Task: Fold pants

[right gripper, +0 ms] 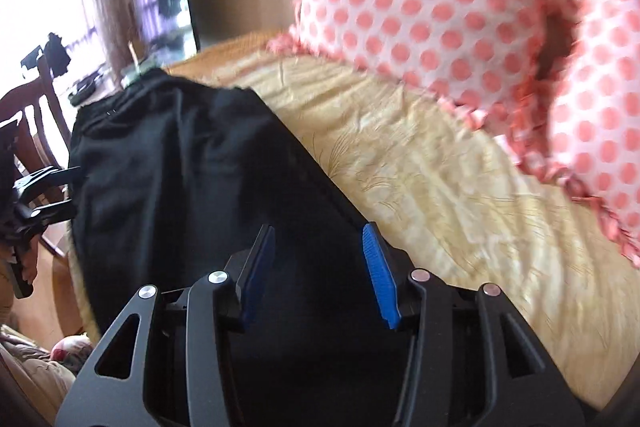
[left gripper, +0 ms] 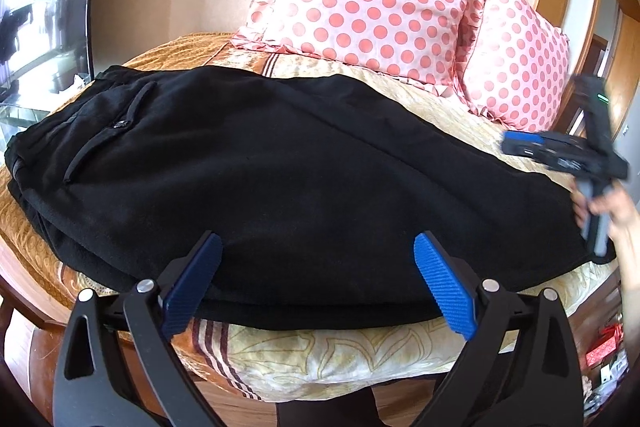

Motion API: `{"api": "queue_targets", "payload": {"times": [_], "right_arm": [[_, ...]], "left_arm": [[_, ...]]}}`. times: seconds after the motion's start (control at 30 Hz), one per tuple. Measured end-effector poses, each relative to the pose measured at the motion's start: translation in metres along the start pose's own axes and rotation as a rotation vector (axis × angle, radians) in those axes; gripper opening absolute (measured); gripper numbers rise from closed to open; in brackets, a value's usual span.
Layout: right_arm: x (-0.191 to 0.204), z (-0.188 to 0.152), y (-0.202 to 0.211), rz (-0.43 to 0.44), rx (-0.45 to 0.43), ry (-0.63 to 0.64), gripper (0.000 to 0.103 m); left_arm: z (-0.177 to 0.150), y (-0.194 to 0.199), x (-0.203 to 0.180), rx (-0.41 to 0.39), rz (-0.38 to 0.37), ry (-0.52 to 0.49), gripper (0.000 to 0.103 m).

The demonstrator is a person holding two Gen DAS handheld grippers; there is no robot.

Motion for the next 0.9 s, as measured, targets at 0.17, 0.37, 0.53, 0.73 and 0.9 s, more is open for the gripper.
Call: {"api": "queue_targets", "payload": {"times": [0.17, 0.37, 0.53, 0.73, 0.9], "right_arm": [[-0.001, -0.004, -0.042, -0.012, 0.117, 0.071, 0.047], [-0.003, -0.005, -0.042, 0.059, 0.095, 0.029, 0.012], [-0.008, 0.002, -0.046, -0.033, 0.061, 0.030, 0.002], [-0.020, -0.003, -0.043, -0.055, 0.086, -0.025, 0.029], [-0.031, -0.021, -0.004, -0.110, 0.013, -0.103, 0.044]], "left_arm": [[-0.001, -0.001, -0.002, -0.006, -0.004, -0.019, 0.101], [-0.001, -0.004, -0.004, -0.009, 0.012, -0.048, 0.101], [0.000, -0.007, -0.004, -0.017, 0.015, -0.045, 0.101], [-0.003, -0.002, -0.005, -0.013, 0.012, -0.068, 0.101], [0.014, 0.024, 0.007, -0.089, 0.037, -0.059, 0.101]]}}
Point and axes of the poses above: each gripper's, at about its wrist camera, not at the fingertips, and y roughly against the way its jaws point, x to its left, z to its top, the point moved 7 cm from there along -y, roughly the way its jaws point, and after that the axes turned 4 degrees about y, right-handed, at the moved point
